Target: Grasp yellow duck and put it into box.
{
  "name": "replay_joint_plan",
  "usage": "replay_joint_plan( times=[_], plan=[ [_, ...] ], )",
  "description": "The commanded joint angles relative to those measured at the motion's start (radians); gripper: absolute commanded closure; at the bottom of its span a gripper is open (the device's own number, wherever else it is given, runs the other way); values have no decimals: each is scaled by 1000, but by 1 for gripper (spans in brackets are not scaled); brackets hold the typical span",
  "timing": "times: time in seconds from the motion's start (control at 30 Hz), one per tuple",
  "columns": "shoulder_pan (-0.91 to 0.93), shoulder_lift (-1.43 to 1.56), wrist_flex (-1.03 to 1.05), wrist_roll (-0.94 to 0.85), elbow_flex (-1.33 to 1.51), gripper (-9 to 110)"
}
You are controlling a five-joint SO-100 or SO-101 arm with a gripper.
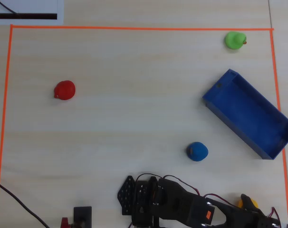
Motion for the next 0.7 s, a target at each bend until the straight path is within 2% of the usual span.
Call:
replay_joint_plan(
  times=[0.0, 0.57, 0.63, 0.67],
  plan=[
    [-29, -12, -23, 8, -55, 61],
    [-94, -230, 89, 72, -428, 62],
    [-98, -232, 92, 72, -434, 74],
    [-101, -232, 95, 72, -437, 88]
  ],
)
